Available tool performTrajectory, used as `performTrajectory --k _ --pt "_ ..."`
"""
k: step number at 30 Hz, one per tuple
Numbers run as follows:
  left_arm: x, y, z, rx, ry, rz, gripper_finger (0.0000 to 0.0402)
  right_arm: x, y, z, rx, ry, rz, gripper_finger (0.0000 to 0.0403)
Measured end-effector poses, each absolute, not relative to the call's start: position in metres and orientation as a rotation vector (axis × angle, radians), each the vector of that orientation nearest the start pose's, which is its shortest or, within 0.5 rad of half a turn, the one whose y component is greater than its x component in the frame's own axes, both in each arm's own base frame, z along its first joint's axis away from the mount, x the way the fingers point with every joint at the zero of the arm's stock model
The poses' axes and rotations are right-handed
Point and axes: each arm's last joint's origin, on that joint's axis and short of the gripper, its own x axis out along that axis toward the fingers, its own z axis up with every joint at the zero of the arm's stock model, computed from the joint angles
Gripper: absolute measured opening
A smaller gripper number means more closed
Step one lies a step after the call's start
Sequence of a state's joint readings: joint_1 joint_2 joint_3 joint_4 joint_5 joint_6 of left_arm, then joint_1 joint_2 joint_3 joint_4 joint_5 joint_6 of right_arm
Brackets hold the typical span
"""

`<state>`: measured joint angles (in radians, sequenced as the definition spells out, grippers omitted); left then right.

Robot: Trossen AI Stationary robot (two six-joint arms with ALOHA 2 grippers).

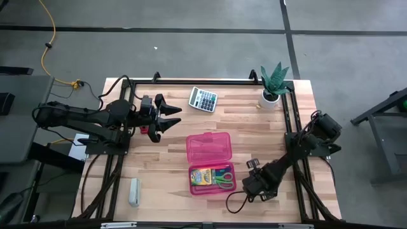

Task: Pack school essentials
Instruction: Put the yellow pen into the pink supply box

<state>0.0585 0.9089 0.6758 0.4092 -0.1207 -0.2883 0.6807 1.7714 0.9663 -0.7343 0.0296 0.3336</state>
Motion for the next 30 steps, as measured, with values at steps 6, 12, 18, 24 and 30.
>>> performTrajectory --k 6,12,18,24,30 --pt "0.204 0.015 0.330 -0.292 -0.201 0.153 0.0207 0.226 0.179 0.129 -0.309 1.520 0.327 0.0084" --pt "0.204 0.016 0.330 -0.293 -0.203 0.171 0.0207 0.227 0.176 0.129 -0.316 1.525 0.334 0.0010" --pt "0.204 0.016 0.330 -0.291 -0.203 0.172 0.0207 0.228 0.175 0.128 -0.329 1.525 0.338 0.0021" --pt "0.204 0.016 0.330 -0.291 -0.203 0.172 0.0207 0.228 0.172 0.130 -0.328 1.531 0.338 0.0006" --pt "0.204 0.016 0.330 -0.291 -0.203 0.172 0.0207 0.223 0.144 0.153 -0.347 1.549 0.195 0.0003"
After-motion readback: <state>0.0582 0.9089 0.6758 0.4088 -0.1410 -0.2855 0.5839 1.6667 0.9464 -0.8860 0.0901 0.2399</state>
